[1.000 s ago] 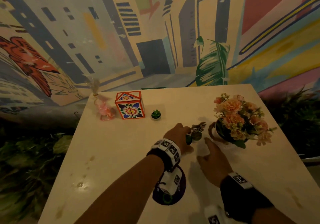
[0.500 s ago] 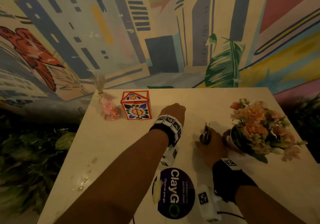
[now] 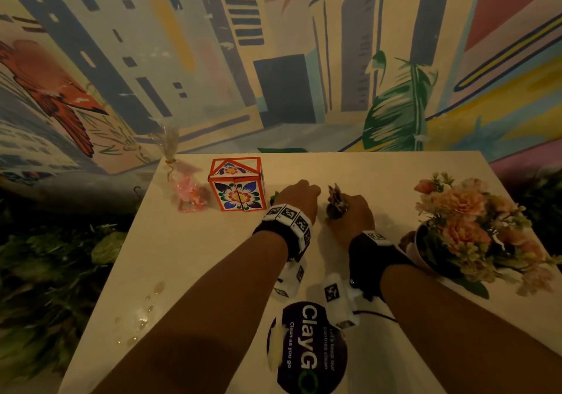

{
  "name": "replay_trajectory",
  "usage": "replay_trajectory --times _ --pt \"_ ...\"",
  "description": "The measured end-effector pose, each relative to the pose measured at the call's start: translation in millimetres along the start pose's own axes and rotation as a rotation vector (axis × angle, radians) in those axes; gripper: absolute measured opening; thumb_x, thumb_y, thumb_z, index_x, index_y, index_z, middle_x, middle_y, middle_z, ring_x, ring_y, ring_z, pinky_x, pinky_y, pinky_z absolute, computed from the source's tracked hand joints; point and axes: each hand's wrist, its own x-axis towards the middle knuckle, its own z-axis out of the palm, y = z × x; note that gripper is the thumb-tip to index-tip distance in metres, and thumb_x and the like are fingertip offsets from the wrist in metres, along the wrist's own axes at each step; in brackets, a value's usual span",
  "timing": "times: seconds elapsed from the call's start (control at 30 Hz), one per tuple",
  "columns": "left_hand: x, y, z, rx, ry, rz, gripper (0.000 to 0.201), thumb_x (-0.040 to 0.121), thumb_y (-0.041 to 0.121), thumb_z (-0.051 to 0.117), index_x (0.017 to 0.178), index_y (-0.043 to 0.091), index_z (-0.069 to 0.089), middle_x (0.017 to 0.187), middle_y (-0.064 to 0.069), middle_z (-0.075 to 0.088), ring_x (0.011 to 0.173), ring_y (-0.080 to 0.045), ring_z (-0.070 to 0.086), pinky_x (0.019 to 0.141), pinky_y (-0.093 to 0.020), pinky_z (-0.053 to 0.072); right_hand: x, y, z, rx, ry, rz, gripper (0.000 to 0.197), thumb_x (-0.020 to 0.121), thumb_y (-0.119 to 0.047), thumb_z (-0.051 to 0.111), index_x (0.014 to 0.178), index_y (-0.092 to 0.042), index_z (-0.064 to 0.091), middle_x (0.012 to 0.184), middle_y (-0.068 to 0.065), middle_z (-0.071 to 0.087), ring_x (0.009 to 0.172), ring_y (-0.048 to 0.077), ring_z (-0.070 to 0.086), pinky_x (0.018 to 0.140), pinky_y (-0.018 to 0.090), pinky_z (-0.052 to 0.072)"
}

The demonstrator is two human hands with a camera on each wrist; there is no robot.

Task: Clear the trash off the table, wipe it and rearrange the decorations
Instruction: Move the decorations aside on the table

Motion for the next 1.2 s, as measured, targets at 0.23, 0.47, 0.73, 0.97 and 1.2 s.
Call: replay_trajectory --times 0.23,0.47,0.73,0.97,1.2 --pt "-1 0 5 -0.028 0.003 -0.032 0.021 0.094 0.012 0.047 0.114 0.014 0.054 0.117 -0.011 0.054 0.104 -0.031 0.057 0.078 -0.036 0.043 21 -4 7 -0.050 -0.047 -0.001 0.022 0.091 -0.018 0.051 0.109 -0.010 0.063 0.111 0.019 0.059 0.100 0.036 0.057 0.074 0.028 0.036" --pt "-16 1 -3 -0.127 -0.020 -0.077 0.049 0.087 0.005 0.057 0.132 0.015 0.042 0.127 -0.011 0.049 0.112 -0.032 0.054 0.091 -0.040 0.047 -21 10 -8 0.130 -0.015 0.055 0.075 0.079 -0.007 0.068 0.143 -0.021 0.033 0.139 0.011 0.041 0.122 0.031 0.047 0.099 0.038 0.044" --pt "-130 -8 -9 -0.297 0.034 -0.026 0.043 0.087 0.034 0.062 0.128 0.023 0.053 0.130 0.006 0.053 0.113 -0.017 0.053 0.103 -0.032 0.040 -174 83 -55 0.415 -0.125 0.316 0.015 0.069 -0.020 0.082 0.073 -0.019 0.068 0.063 0.000 0.069 0.052 0.012 0.058 0.057 0.023 0.051" --pt "-158 66 16 -0.602 -0.186 0.041 0.078 0.080 0.031 0.071 0.145 0.030 0.028 0.134 0.008 0.045 0.087 -0.010 0.055 0.084 -0.023 0.047 -172 124 -124 0.480 0.245 0.410 0.058 0.062 0.003 0.083 0.108 -0.017 0.053 0.103 0.005 0.059 0.084 0.031 0.059 0.078 0.045 0.051" --pt "-121 160 28 -0.937 -0.068 -0.002 0.100 0.071 0.029 0.079 0.147 0.031 0.015 0.134 0.003 0.052 0.121 -0.019 0.053 0.094 -0.028 0.047 -120 134 -152 0.599 0.130 0.127 0.100 0.056 0.020 0.077 0.139 -0.019 0.037 0.128 0.002 0.051 0.118 0.023 0.050 0.098 0.051 0.044"
